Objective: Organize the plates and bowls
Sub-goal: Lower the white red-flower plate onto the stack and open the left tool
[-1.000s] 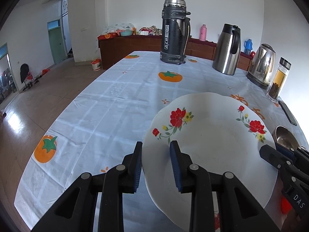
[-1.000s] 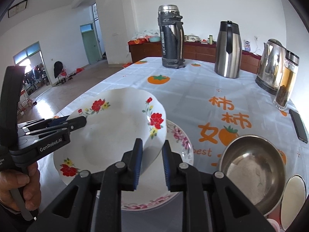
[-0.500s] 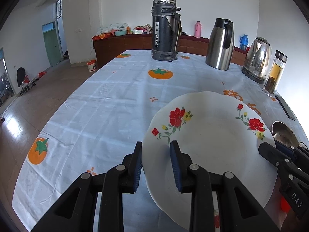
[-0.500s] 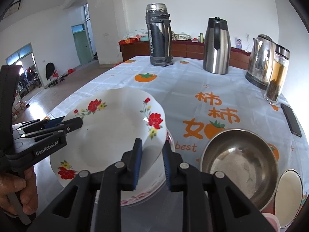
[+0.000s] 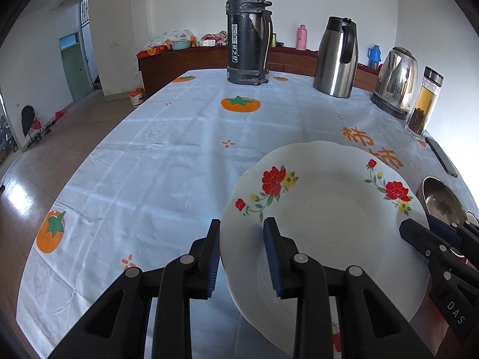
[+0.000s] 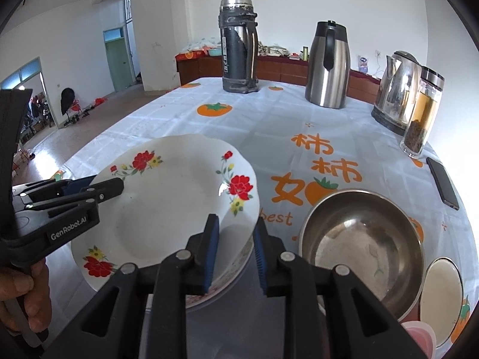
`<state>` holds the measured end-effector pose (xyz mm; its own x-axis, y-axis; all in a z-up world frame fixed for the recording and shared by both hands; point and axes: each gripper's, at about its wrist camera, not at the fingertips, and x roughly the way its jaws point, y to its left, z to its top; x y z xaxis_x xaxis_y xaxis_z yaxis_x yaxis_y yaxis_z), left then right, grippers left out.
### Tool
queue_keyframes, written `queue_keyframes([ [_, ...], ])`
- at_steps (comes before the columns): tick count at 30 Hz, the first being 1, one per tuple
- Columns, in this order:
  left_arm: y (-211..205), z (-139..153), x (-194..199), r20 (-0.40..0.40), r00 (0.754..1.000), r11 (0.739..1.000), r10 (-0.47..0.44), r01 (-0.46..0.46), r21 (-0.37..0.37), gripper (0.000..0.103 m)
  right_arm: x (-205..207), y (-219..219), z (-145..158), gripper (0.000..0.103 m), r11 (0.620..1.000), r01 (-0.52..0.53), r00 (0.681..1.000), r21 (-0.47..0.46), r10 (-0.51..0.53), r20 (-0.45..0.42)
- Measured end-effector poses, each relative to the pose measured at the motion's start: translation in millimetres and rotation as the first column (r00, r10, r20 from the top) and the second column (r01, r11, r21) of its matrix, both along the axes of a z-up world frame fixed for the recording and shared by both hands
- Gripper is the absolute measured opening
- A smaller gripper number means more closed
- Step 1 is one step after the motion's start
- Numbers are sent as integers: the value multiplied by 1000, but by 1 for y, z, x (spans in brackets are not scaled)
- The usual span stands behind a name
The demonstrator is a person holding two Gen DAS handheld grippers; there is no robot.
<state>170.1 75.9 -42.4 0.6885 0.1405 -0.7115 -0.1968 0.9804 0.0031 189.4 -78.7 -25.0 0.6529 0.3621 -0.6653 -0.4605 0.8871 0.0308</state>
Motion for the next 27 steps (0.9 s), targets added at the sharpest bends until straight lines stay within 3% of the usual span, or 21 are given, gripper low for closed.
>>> queue_keyframes([
  [15,-2,-12,7,-37,999,1000,0,1,8,32,3,7,-12,28,997,-2,1000,-75,0,-23],
  [21,-3,-17,7,-44,999,1000,-2,2,17,32,2,13,-18,33,993,-7,1000,-120,4,-28],
  [27,-4,-15,5,-26,1000,1000,-4,5,29,33,0,13,-17,40,995,-16,999,-101,13,-31],
])
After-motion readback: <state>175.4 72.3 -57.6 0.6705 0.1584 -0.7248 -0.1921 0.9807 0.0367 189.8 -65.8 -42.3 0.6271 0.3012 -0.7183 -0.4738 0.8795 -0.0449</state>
